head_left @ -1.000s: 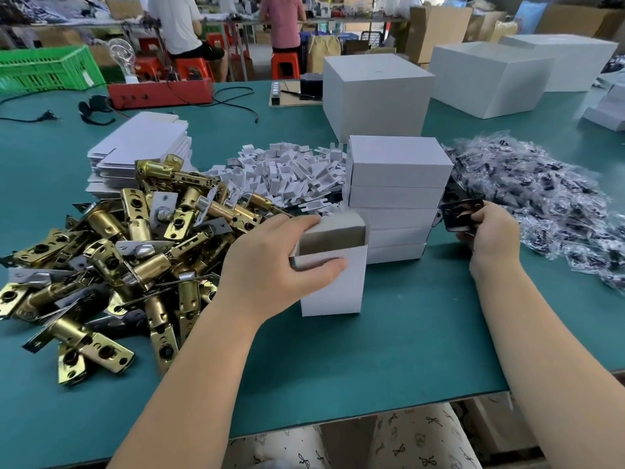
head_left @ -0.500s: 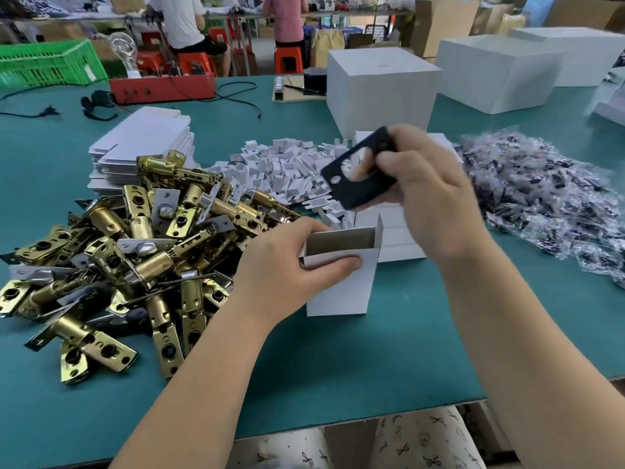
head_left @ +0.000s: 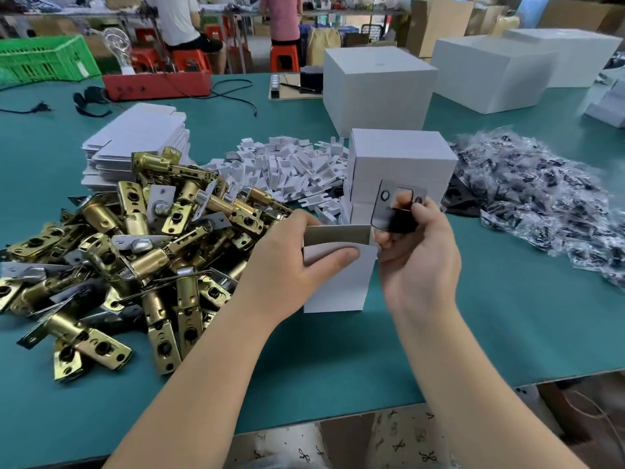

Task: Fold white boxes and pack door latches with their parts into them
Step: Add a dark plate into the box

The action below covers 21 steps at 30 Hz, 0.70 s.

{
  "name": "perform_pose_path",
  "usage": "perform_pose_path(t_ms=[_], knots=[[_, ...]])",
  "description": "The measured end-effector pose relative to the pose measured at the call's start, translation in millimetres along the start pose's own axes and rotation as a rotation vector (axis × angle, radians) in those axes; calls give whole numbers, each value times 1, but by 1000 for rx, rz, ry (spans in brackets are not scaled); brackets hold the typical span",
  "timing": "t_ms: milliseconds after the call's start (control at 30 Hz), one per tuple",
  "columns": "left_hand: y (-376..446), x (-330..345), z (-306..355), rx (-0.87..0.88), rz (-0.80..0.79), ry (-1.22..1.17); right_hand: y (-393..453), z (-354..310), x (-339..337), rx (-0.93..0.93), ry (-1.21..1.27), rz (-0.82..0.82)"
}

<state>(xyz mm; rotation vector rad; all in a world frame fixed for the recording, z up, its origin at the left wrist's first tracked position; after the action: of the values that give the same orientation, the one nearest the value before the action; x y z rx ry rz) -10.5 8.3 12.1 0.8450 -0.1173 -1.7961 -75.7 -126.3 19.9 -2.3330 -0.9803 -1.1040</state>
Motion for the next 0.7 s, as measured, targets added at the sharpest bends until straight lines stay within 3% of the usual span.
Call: perform_pose_path(t_ms=[100, 233, 400, 567, 700], knots=[[-2, 5, 1, -58, -62, -112, -3, 7, -3, 0, 98, 79], [-4, 7, -1, -98, -106, -184, 5, -2, -6, -51, -120, 103], [-3, 4, -2, -82, -82, -121, 11, -16, 5, -59, -473, -129], [-3, 4, -3, -99, -75, -137, 19, -17, 7, 67, -638, -164], [-2, 3, -3, -103, -71, -122, 17, -27, 10, -73, -909, -466]])
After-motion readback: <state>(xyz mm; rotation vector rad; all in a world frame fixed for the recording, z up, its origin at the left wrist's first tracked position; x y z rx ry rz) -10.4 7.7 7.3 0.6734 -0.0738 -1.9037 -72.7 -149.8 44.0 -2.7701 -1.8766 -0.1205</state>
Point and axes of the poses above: each hand's wrist, its own y-axis towards the middle knuckle, its own x-axis out of the palm, z = x × y, the point moved 5 cm from there along y, towards the middle knuckle, and after that the axes turned 9 degrees about z, right-handed, at the moved point
